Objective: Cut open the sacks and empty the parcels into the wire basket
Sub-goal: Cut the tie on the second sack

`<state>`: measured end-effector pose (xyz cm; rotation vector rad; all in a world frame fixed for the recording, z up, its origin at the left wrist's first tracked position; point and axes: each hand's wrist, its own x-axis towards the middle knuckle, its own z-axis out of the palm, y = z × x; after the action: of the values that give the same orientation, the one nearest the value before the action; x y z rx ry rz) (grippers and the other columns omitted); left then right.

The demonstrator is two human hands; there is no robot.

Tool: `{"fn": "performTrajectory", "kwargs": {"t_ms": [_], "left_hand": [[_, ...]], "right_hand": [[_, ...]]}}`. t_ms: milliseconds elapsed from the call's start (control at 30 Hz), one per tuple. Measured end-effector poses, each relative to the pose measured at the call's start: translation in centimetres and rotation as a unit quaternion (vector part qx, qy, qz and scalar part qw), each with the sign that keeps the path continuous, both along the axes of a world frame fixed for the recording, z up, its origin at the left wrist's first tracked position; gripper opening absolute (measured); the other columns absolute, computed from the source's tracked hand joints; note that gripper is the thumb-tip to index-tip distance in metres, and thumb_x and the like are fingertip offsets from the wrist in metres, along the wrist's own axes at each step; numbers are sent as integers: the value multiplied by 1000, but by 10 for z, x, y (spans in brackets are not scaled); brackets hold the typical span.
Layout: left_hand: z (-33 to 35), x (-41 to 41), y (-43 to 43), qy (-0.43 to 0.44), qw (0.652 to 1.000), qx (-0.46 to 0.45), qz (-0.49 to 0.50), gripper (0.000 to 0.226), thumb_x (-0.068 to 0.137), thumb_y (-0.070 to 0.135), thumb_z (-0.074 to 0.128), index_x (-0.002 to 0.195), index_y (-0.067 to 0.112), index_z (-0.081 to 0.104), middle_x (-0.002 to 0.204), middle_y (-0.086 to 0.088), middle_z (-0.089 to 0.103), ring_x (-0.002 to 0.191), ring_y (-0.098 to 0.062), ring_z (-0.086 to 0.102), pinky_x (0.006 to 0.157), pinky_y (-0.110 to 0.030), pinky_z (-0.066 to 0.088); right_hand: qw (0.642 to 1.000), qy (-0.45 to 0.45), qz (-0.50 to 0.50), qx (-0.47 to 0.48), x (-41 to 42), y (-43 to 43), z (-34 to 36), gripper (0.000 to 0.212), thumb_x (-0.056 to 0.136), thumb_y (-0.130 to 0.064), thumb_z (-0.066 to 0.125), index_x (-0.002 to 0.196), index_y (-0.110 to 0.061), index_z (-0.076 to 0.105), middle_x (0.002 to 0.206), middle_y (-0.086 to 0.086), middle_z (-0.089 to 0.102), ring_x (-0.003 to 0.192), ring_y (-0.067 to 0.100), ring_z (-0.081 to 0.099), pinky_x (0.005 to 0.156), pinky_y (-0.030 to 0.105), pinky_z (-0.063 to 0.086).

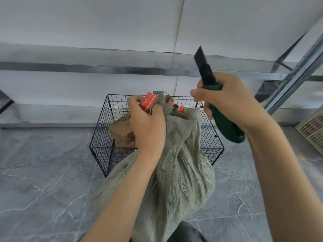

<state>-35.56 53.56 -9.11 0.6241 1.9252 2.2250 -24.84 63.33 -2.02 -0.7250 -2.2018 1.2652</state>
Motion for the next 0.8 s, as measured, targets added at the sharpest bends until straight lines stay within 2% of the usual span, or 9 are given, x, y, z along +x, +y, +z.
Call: {"fn": "performTrajectory", "kwargs": {"t_ms": [133,233,300,367,433,500,600,667,800], "left_hand": [[6,-12,-1,61,997,-54,-16,26,87,-4,47,100,17,40,78,8,43,59,-1,43,51,-15,37],[6,-23,-1,150,977,-149,-23,42,85,-8,47,118,19,42,95,6,46,80,-10,49,62,-16,37],[4,-30,1,260,935,-239,-33,53,84,-10,49,129,16,41,119,-3,42,105,-17,45,79,-22,41],[5,-38,2,363,869,-334,-52,58,82,-9,51,135,14,40,135,-9,36,122,-26,35,94,-36,42],[9,-42,3,460,788,-404,-63,51,83,-4,51,131,13,46,135,-8,42,126,-28,34,101,-40,34],[15,-40,3,511,743,-422,-98,35,85,0,49,117,14,56,114,-3,57,116,-25,47,97,-37,32],[19,-32,1,481,760,-411,-146,21,89,2,43,96,17,57,76,4,41,87,-28,54,71,-30,31],[15,-31,4,440,786,-404,-160,14,93,10,39,85,15,49,70,3,38,76,-24,50,62,-30,31],[5,-34,8,372,821,-401,-163,40,92,42,45,72,9,56,66,-3,54,62,-17,51,49,-28,32]], "right_hand": [[996,-84,1,11,-21,13,-11,15,86,-19,69,90,-6,61,53,-3,53,37,7,48,42,16,43],[991,-134,13,21,-32,18,-22,25,83,-24,71,94,-4,62,56,0,55,43,11,51,42,19,43],[988,-151,15,24,-35,19,-28,30,82,-26,73,95,-1,61,58,2,54,44,12,50,43,21,43],[987,-162,14,17,-36,20,-33,29,81,-21,72,97,1,61,59,4,55,44,12,49,43,23,43],[985,-170,16,7,-36,21,-35,26,81,-13,71,98,3,61,57,3,55,42,11,48,42,22,43],[984,-175,16,0,-35,21,-37,23,82,-7,69,100,5,60,52,2,53,38,10,47,40,20,41],[982,-186,18,-5,-33,21,-37,18,84,1,61,102,6,60,55,5,52,35,8,45,39,18,42],[982,-190,22,-4,-30,21,-37,15,85,2,58,100,5,60,56,5,51,34,7,45,39,18,42],[979,-203,21,6,-25,22,-39,8,86,0,56,92,-2,61,58,6,53,38,9,48,42,20,45]]}}
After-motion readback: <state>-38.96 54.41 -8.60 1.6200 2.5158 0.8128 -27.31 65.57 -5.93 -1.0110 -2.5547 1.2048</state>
